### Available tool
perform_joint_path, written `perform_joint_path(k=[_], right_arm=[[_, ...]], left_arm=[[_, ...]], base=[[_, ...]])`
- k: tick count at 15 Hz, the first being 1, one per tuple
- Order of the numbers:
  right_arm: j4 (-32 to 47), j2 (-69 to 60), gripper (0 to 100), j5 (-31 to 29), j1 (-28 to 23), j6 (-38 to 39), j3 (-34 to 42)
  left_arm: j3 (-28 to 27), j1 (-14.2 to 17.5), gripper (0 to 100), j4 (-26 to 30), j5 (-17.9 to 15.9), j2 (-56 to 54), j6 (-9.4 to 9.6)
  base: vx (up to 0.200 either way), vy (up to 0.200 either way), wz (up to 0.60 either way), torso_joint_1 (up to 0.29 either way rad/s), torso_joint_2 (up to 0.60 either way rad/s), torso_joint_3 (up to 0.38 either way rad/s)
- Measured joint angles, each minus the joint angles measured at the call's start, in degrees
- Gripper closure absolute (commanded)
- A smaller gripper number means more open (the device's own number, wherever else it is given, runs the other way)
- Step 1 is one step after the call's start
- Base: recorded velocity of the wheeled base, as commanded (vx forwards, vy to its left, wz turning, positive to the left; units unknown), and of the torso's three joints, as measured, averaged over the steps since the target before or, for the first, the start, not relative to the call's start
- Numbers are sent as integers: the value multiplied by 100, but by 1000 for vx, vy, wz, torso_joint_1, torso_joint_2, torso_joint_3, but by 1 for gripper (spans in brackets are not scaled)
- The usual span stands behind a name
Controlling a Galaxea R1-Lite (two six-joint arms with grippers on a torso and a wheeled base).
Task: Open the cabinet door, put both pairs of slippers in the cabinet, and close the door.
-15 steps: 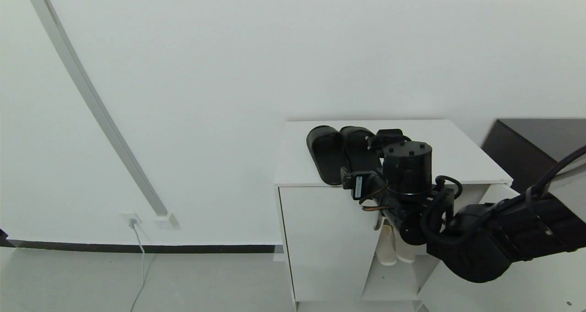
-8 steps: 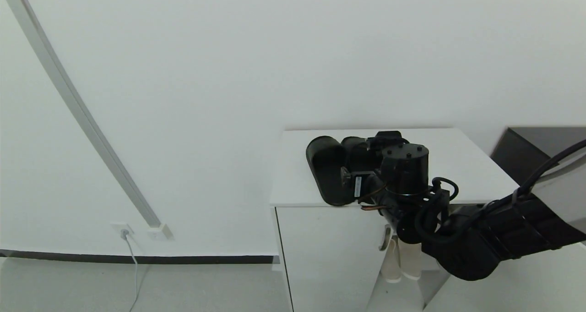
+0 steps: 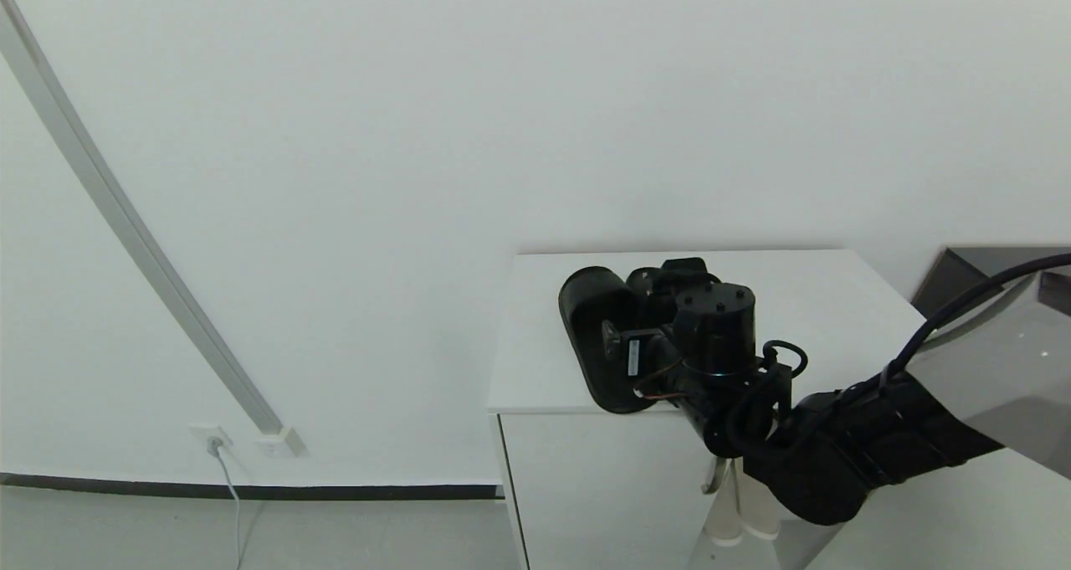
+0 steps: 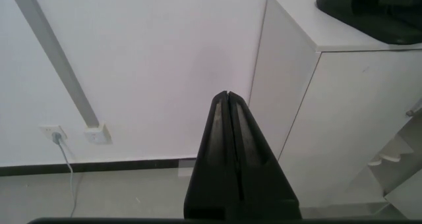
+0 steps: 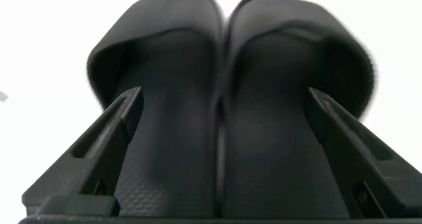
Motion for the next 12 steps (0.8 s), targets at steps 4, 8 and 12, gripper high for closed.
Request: perform_joint_path(k=[4,8,12], right_arm=[[35,377,0,52,-163,-210,-533],[182,714,0,57,-333,-238,-1051],[293,925,100,55,-394,-238,-1390]], left_arm=[[0,0,100,0,2,0,-10],[0,0,100,0,7,0,-15],[0,0,100,-5,11,0,-17]], base=[[0,0,0,0,0,0],[0,0,0,0,0,0],[0,0,0,0,0,0]])
